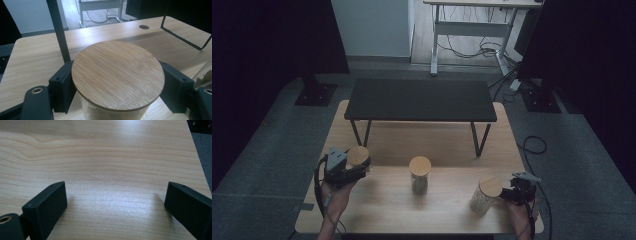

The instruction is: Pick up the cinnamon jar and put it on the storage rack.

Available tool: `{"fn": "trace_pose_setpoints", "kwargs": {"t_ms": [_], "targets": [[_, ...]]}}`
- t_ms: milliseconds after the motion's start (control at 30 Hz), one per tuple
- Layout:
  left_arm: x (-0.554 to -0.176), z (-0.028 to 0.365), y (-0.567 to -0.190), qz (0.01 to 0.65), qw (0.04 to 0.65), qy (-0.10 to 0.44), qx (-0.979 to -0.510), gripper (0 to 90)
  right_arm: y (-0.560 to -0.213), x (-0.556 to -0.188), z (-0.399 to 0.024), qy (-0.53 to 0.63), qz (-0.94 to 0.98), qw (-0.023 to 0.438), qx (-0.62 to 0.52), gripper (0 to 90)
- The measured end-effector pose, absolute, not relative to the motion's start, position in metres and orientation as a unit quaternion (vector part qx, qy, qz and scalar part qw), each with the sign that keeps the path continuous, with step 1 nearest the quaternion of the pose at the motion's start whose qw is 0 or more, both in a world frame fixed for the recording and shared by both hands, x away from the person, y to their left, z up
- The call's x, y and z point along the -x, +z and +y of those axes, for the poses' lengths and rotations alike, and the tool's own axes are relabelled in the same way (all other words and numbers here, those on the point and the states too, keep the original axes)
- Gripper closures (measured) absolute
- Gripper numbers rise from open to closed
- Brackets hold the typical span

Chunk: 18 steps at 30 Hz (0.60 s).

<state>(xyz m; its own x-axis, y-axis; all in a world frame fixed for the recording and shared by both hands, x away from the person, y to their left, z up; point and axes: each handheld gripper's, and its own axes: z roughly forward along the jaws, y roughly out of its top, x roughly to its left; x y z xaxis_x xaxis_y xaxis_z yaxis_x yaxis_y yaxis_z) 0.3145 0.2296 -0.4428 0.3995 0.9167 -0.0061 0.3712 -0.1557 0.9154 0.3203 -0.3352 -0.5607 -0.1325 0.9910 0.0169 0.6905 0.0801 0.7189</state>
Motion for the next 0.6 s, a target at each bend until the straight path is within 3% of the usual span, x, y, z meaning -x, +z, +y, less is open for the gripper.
{"fn": "trace_pose_setpoints", "kwargs": {"t_ms": [600], "targets": [[-0.3209, 0.2276, -0.4337, 0.458, 0.463, 0.295, -0.699, 24.1, -0.5607, -0.3202, -0.3352, 0.299, 0.691, 0.251, -0.609, 3.7]]}}
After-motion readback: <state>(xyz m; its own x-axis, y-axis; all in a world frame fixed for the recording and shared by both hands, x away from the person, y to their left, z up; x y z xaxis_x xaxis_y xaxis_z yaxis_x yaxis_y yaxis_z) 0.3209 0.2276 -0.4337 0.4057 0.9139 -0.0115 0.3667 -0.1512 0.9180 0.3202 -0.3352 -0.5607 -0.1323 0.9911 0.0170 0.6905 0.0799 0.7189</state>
